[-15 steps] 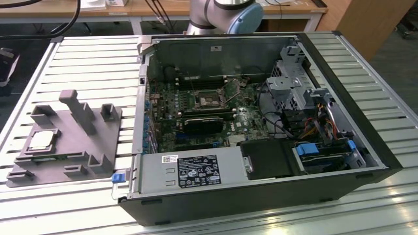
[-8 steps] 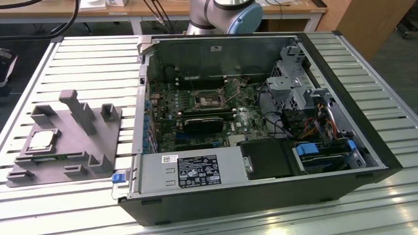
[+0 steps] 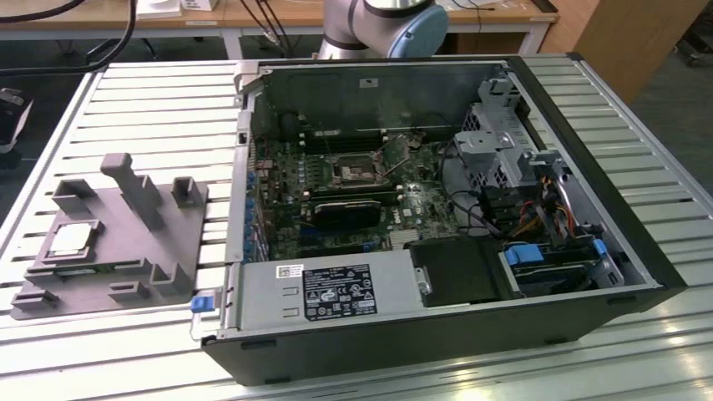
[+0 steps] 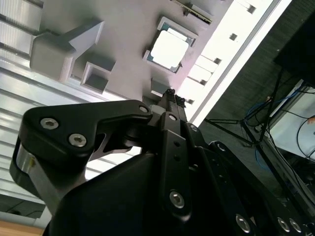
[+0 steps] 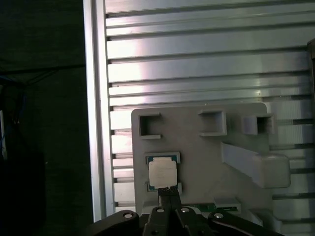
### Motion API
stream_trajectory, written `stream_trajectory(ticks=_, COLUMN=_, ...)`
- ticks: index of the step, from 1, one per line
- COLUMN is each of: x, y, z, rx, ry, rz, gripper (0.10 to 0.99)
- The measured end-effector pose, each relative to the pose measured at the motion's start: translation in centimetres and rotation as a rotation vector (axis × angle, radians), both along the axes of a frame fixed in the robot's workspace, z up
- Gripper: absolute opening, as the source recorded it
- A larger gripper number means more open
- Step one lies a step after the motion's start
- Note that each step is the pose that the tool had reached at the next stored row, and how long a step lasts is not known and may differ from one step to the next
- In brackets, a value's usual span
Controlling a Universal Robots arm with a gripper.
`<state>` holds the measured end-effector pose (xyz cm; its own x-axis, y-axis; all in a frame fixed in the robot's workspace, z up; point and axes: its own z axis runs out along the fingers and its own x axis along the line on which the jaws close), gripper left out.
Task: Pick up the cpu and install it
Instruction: 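Pick up the cpu and move it towards the insertion slot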
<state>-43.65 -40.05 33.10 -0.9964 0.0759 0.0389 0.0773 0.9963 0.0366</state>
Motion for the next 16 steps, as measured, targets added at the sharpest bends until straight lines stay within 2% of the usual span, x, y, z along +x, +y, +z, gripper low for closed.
stream_trajectory(ticks=5, x=-0.06, y=-0.2, z=-0.68, rx=0.001, ry=-0.0029, rz=0.001, gripper=0.106)
stream_trajectory(ticks=7, x=-0.09, y=-0.26, z=-0.81, rx=0.001, ry=-0.0089, rz=0.006, gripper=0.106)
stream_trajectory(ticks=9, x=-0.1, y=-0.32, z=-1.02, rx=0.002, ry=-0.0118, rz=0.011, gripper=0.106)
stream_trajectory(ticks=14, x=-0.21, y=-0.55, z=-1.76, rx=0.003, ry=-0.0135, rz=0.032, gripper=0.114)
stream_trajectory(ticks=15, x=-0.24, y=-0.61, z=-1.94, rx=0.003, ry=-0.0135, rz=0.035, gripper=0.169)
stream_trajectory(ticks=16, x=-0.28, y=-0.69, z=-2.11, rx=0.003, ry=-0.0133, rz=0.037, gripper=0.169)
